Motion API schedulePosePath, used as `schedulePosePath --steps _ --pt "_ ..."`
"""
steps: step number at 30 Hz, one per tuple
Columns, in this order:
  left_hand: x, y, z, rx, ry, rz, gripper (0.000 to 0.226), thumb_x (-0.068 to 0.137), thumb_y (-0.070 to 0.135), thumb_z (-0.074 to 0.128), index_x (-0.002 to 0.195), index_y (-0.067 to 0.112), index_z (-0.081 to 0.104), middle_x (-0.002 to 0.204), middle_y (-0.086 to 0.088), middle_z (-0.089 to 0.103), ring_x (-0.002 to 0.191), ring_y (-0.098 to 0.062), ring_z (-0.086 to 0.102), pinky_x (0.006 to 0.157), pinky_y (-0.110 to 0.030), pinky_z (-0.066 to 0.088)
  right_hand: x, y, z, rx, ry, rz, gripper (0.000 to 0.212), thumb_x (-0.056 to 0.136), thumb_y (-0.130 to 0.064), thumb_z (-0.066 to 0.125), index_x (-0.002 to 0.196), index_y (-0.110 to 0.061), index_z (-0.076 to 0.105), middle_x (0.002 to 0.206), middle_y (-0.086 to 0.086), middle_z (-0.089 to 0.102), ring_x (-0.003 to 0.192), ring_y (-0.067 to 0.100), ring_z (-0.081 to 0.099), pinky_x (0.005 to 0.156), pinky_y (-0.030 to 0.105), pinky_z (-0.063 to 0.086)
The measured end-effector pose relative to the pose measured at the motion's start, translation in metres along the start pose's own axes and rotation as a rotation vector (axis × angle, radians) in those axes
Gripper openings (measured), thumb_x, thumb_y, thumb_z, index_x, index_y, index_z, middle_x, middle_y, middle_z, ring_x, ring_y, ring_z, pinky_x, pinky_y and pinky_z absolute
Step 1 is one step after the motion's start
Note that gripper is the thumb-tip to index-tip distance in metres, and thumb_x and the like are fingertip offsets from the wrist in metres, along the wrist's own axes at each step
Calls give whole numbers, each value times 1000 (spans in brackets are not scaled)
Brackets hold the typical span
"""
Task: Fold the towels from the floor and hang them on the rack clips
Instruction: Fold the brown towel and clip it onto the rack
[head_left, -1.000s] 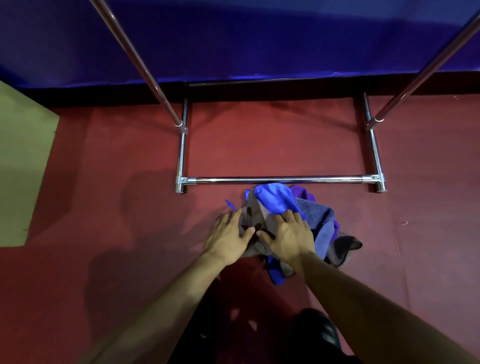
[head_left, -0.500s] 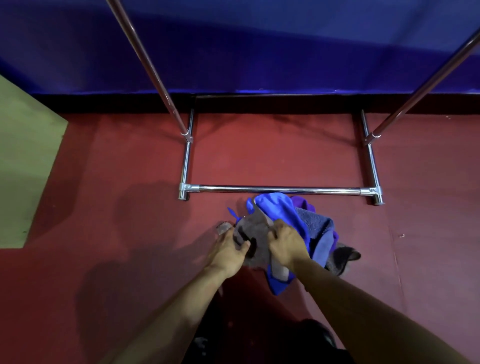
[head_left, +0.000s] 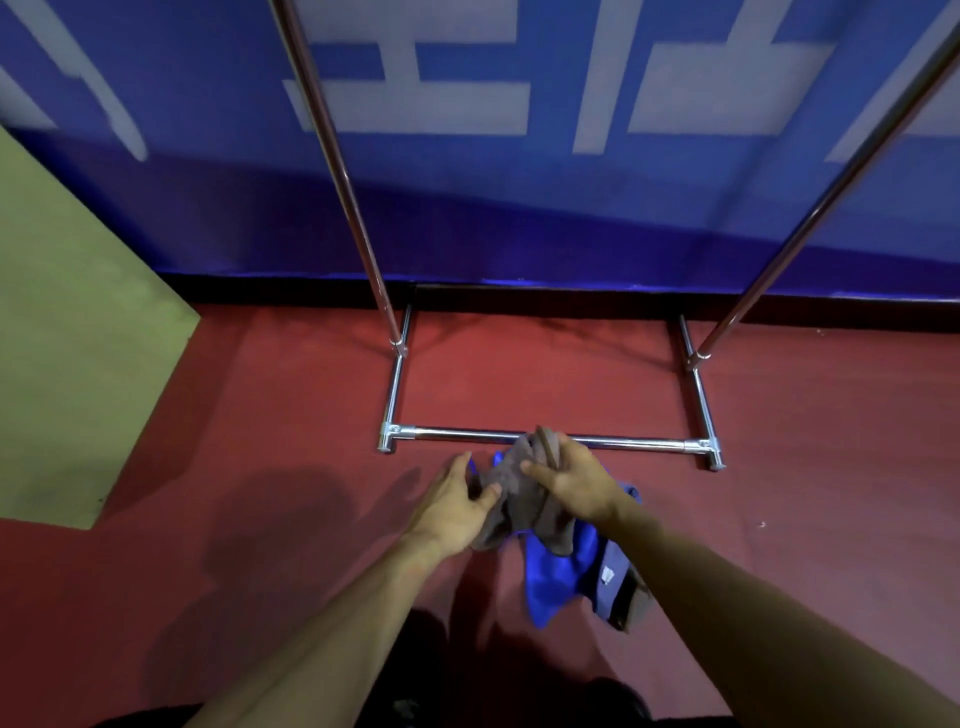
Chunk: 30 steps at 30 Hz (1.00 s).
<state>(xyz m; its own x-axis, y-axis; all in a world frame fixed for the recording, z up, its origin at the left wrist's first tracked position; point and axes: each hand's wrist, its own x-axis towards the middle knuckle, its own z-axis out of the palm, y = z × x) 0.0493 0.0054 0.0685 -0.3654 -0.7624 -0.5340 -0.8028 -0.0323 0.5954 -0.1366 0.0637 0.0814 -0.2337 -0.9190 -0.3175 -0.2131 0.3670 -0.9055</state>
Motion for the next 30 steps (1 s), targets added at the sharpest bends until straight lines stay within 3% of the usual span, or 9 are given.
schedulePosePath --steps 4,6,10,13,17,19,22,25,30 --pt "-21 18 -29 -42 39 107 80 92 44 67 158 26 26 161 -1 37 148 -16 35 119 -30 29 -10 -39 -14 -11 -75 -46 29 86 18 49 107 0 58 98 1 59 88 2 53 85 19 43" --pt "-32 25 -41 -118 40 160 83 89 42 72 158 28 27 161 1 36 147 -13 36 119 -30 30 -19 -59 -20 -9 -97 -92 42 86 22 45 107 -11 61 104 -4 61 92 -6 54 89 14 41" --pt "-56 38 -63 -226 27 246 97 79 45 82 157 28 27 161 0 36 146 -7 33 122 -32 28 -42 -90 -34 -62 -129 -151 31 99 7 45 102 -18 63 88 -5 62 78 0 53 77 18 43" --pt "-72 43 -75 -250 -15 281 125 56 67 86 158 33 22 161 2 34 145 -3 31 122 -32 27 -57 -111 -43 -57 -153 -199 28 101 2 47 97 -19 65 81 -10 63 69 -6 54 73 15 44" --pt "-102 55 -86 -352 -110 243 141 46 63 93 160 34 13 155 11 37 142 -3 36 117 -27 31 -81 -139 -51 34 -123 -254 19 100 5 48 107 -1 65 90 0 64 74 -4 57 76 13 47" --pt "-110 58 -87 -436 -162 202 133 49 55 96 156 27 24 149 9 49 133 -5 50 113 -28 40 -87 -150 -53 96 -107 -279 19 99 7 48 112 5 62 94 4 64 77 -2 58 79 14 48" --pt "-127 66 -88 -673 -311 161 89 62 34 93 139 9 53 126 -9 69 111 -12 69 92 -25 54 -99 -165 -55 150 -104 -309 21 99 7 48 114 4 62 95 3 65 82 1 60 83 16 49" --pt "-149 80 -86 -841 -434 134 40 76 19 82 109 -2 73 112 -23 73 97 -28 74 86 -37 58 -112 -174 -60 138 -29 -343 24 99 7 49 115 -2 65 100 -3 68 88 0 61 89 16 47" --pt "-168 102 -91 -889 -354 154 39 87 17 76 120 -3 67 118 -27 70 109 -39 69 96 -48 56 -122 -164 -76 75 189 -357 12 98 -7 60 101 -7 71 92 -3 71 79 -6 61 81 18 50"
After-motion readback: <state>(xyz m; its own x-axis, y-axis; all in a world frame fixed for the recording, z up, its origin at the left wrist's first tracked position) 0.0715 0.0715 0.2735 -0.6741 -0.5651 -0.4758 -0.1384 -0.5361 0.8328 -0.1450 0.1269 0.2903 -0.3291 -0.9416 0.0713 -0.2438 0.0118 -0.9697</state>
